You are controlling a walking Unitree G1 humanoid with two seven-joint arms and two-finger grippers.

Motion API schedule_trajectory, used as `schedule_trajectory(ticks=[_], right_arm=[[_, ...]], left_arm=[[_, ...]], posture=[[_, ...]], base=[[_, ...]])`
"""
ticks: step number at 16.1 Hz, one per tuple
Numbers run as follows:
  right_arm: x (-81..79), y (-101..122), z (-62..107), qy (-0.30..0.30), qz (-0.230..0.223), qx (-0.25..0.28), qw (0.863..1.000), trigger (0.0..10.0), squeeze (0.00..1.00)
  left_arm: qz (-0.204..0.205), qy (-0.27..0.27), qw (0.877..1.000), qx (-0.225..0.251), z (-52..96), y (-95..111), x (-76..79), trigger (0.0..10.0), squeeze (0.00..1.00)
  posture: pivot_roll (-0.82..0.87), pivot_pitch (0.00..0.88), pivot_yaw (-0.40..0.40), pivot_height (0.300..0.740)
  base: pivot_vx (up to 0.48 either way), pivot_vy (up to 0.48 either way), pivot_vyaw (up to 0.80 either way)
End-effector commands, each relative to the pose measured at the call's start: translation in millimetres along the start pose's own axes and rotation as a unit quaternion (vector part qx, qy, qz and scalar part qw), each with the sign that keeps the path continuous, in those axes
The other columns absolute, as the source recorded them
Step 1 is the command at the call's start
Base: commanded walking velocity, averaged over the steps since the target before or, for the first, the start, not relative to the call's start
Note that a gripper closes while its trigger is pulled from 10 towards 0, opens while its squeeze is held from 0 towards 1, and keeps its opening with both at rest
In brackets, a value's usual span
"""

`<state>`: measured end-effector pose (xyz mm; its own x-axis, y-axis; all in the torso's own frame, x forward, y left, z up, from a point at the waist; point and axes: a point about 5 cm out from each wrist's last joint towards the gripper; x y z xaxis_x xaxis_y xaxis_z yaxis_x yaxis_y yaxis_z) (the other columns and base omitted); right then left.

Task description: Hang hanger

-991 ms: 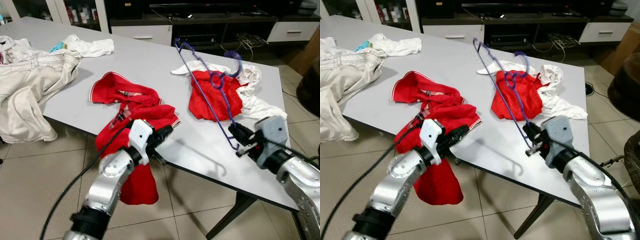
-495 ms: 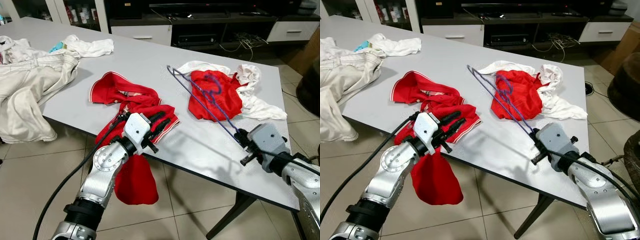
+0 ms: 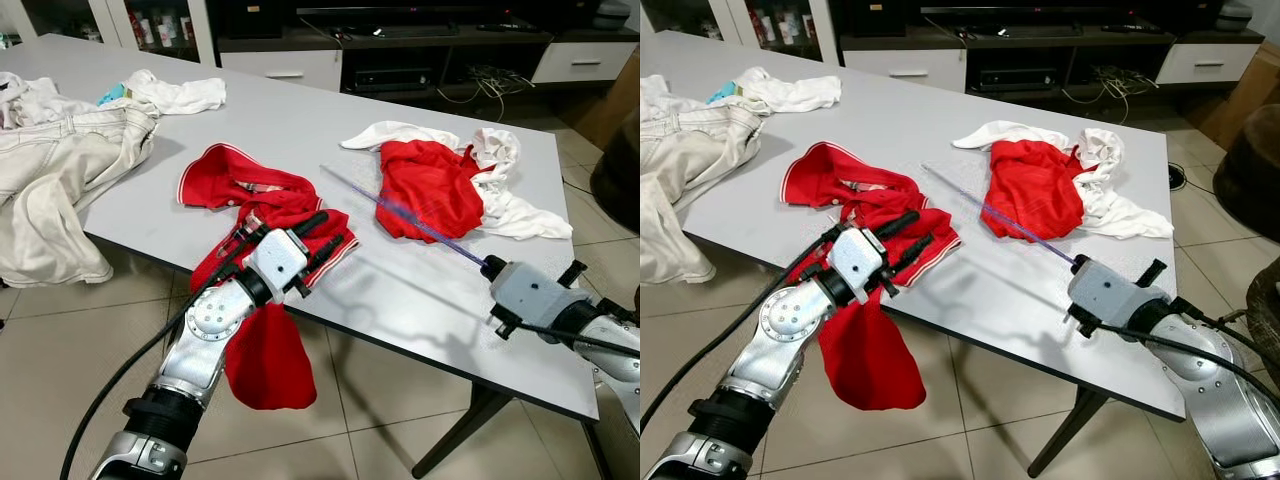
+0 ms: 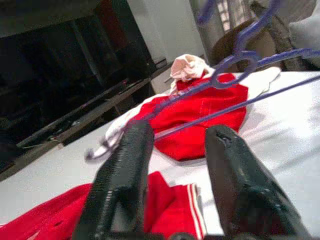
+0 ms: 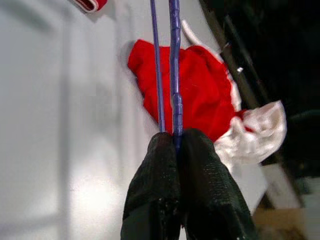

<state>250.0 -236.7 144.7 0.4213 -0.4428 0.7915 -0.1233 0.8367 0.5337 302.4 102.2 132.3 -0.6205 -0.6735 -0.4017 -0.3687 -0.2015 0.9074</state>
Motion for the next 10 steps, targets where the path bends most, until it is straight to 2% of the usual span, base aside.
schedule_trajectory(ticks=[1, 4, 7, 10], right_arm=[[4.7, 4.2, -0.5, -0.007, 0.042, 0.01, 0.999, 10.0, 0.0], [6.1, 7.6, -0.2, -0.009, 0.133, 0.024, 0.991, 10.0, 0.0], [5.1, 5.7, 0.4, -0.006, 0.169, 0.028, 0.985, 10.0, 0.0], [4.8, 8.7, 0.6, -0.014, 0.186, 0.043, 0.982, 10.0, 0.0]], left_arm=[[-0.016, -0.005, 1.0, -0.004, -3.1, 0.9, -0.5, 10.0, 0.0], [-0.022, -0.007, 1.0, -0.004, -3.6, -0.2, -0.7, 10.0, 0.0], [-0.022, -0.005, 1.0, -0.004, -3.8, -0.4, -1.2, 10.0, 0.0], [-0.02, -0.008, 1.0, -0.009, -2.8, -2.3, -0.8, 10.0, 0.0]], posture=[[-0.14, 0.0, 0.002, 0.74], [-0.14, 0.0, 0.004, 0.74], [-0.13, 0.0, 0.004, 0.74], [-0.13, 0.0, 0.006, 0.74]], base=[[0.0, 0.0, 0.0], [0.0, 0.0, 0.0], [0.0, 0.0, 0.0], [0.0, 0.0, 0.0]])
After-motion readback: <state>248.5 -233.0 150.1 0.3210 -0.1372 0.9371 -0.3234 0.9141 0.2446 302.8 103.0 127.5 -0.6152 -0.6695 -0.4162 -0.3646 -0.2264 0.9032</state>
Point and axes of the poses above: a point about 5 cm out from each wrist's last joint towards the gripper, its own z axis pointing back from the gripper into the wrist, its own y axis along the axis of the wrist's last joint, x = y × z, and after that the axes turned 4 degrees about z, right-handed
